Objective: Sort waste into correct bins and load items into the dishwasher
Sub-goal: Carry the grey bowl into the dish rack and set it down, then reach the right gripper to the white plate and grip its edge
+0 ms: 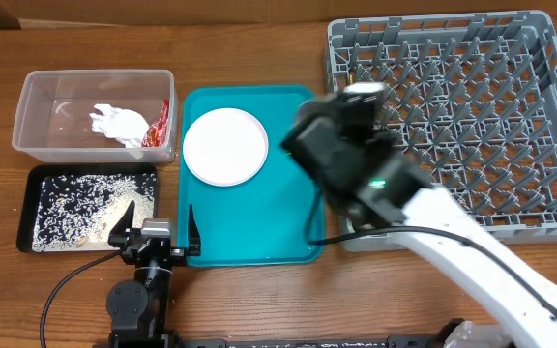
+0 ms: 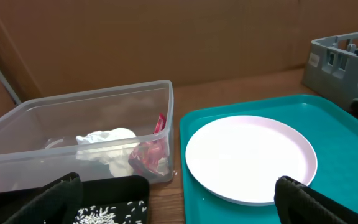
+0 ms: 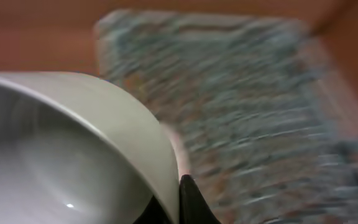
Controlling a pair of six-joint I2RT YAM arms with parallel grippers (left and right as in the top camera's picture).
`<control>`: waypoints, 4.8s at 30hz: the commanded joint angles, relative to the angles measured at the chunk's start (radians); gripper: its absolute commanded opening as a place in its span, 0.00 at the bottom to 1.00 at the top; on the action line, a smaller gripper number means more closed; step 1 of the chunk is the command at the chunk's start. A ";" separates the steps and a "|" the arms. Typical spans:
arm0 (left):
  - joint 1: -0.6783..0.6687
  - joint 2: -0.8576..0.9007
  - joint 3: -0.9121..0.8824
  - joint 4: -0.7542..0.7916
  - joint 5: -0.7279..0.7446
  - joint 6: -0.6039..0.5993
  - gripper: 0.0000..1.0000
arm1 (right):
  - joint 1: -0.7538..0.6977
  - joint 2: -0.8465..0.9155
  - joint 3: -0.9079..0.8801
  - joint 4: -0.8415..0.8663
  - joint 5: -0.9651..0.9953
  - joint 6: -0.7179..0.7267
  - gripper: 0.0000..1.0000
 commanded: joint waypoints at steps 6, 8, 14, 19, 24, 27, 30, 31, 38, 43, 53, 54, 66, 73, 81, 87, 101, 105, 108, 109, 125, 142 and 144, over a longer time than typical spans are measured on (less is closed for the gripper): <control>0.004 -0.010 -0.004 0.000 0.014 0.019 1.00 | -0.287 0.121 -0.032 -0.017 0.318 -0.005 0.04; 0.004 -0.010 -0.004 0.000 0.014 0.019 1.00 | -0.335 0.173 -0.035 -0.010 0.314 -0.009 0.04; 0.004 -0.010 -0.004 0.000 0.014 0.019 1.00 | -0.421 0.333 -0.035 0.038 0.307 -0.068 0.04; 0.004 -0.010 -0.004 0.000 0.014 0.019 1.00 | -0.428 0.407 -0.035 0.027 0.293 -0.067 0.06; 0.004 -0.010 -0.004 0.000 0.014 0.019 1.00 | -0.418 0.415 -0.035 0.013 0.220 -0.067 0.06; 0.004 -0.010 -0.004 0.000 0.014 0.019 1.00 | -0.399 0.415 -0.035 -0.010 0.207 -0.066 0.04; 0.004 -0.010 -0.004 0.000 0.014 0.019 1.00 | -0.392 0.414 -0.033 -0.023 0.230 -0.062 0.04; 0.004 -0.010 -0.004 0.000 0.014 0.019 1.00 | -0.395 0.414 -0.033 -0.027 0.258 -0.059 0.04; 0.004 -0.010 -0.004 0.000 0.014 0.019 1.00 | -0.473 0.414 -0.033 -0.018 0.350 -0.059 0.04; 0.004 -0.010 -0.004 0.000 0.014 0.019 1.00 | -0.534 0.414 -0.033 -0.006 0.301 -0.060 0.04; 0.004 -0.010 -0.004 0.000 0.014 0.019 1.00 | -0.477 0.414 -0.034 -0.020 0.223 -0.056 0.04; 0.004 -0.010 -0.004 0.000 0.014 0.019 1.00 | -0.468 0.414 -0.034 -0.024 0.221 -0.055 0.04; 0.004 -0.010 -0.004 0.000 0.014 0.019 1.00 | -0.419 0.414 -0.037 -0.071 0.257 -0.036 0.04; 0.004 -0.010 -0.004 0.000 0.014 0.019 1.00 | -0.369 0.414 -0.037 -0.074 0.291 -0.036 0.04; 0.004 -0.010 -0.004 0.000 0.014 0.019 1.00 | -0.341 0.414 -0.037 -0.074 0.446 -0.035 0.04; 0.004 -0.010 -0.004 0.000 0.014 0.019 1.00 | -0.341 0.414 -0.037 -0.023 0.447 -0.030 0.04; 0.004 -0.010 -0.004 0.000 0.014 0.019 1.00 | -0.341 0.423 -0.083 0.055 0.329 -0.087 0.04; 0.004 -0.010 -0.004 0.000 0.014 0.019 1.00 | -0.337 0.423 -0.108 0.040 0.304 -0.082 0.04; 0.004 -0.010 -0.004 0.000 0.014 0.019 1.00 | -0.320 0.420 -0.104 -0.002 0.305 -0.063 0.04; 0.004 -0.010 -0.004 0.000 0.014 0.019 1.00 | -0.314 0.418 -0.102 -0.021 0.309 -0.036 0.04; 0.004 -0.010 -0.004 0.000 0.014 0.019 1.00 | -0.226 0.411 -0.103 -0.177 0.273 0.134 0.18; 0.004 -0.010 -0.004 0.000 0.014 0.019 1.00 | -0.130 0.303 0.073 -0.227 0.192 0.122 0.56; 0.004 -0.010 -0.004 0.000 0.014 0.019 1.00 | -0.121 0.299 0.107 -0.209 0.111 0.085 0.56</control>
